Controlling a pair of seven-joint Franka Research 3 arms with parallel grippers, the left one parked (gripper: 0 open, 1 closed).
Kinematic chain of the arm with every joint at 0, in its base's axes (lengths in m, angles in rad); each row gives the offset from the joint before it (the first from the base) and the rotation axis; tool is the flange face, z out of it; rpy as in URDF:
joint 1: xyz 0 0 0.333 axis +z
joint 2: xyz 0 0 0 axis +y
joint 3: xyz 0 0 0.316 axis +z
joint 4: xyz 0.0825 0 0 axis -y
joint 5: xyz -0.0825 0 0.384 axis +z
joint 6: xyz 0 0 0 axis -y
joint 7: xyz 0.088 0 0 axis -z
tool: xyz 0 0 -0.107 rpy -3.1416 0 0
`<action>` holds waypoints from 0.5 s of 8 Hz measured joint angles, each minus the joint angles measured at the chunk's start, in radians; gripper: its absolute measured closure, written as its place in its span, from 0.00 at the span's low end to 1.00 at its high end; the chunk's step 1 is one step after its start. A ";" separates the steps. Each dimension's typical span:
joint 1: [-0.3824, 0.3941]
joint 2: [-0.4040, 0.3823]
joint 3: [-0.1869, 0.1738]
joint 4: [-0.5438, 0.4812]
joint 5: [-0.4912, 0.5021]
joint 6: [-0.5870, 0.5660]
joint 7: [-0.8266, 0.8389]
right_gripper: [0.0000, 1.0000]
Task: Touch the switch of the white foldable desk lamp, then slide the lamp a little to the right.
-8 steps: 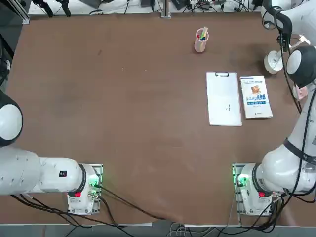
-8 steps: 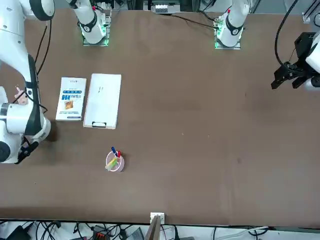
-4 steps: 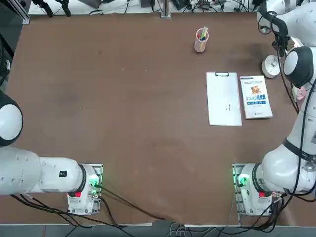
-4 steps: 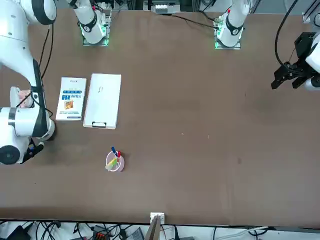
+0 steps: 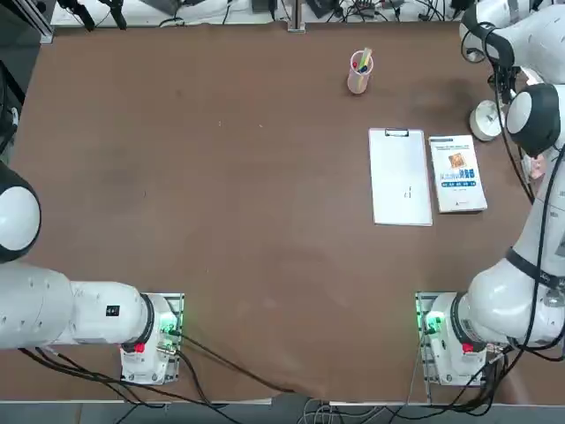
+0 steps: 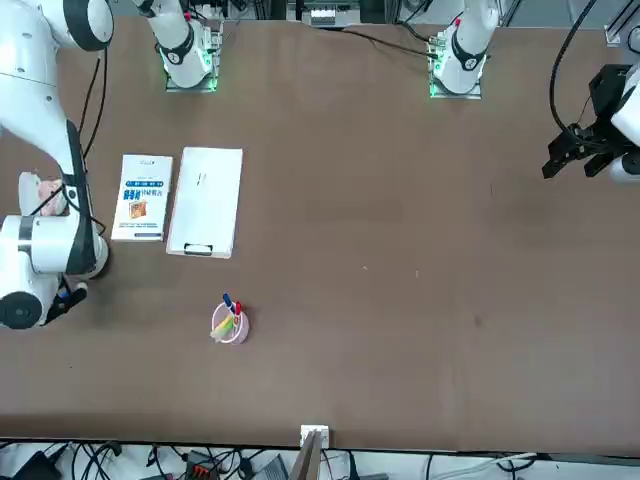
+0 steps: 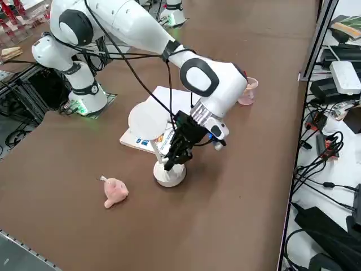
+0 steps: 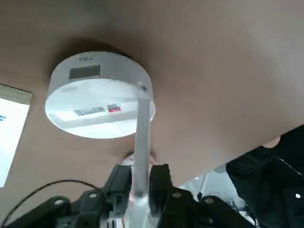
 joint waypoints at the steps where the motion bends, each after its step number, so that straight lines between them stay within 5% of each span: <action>1: 0.002 0.001 0.000 0.000 -0.004 0.000 0.001 0.50; 4: 0.021 0.006 0.003 0.005 -0.008 0.011 0.005 0.01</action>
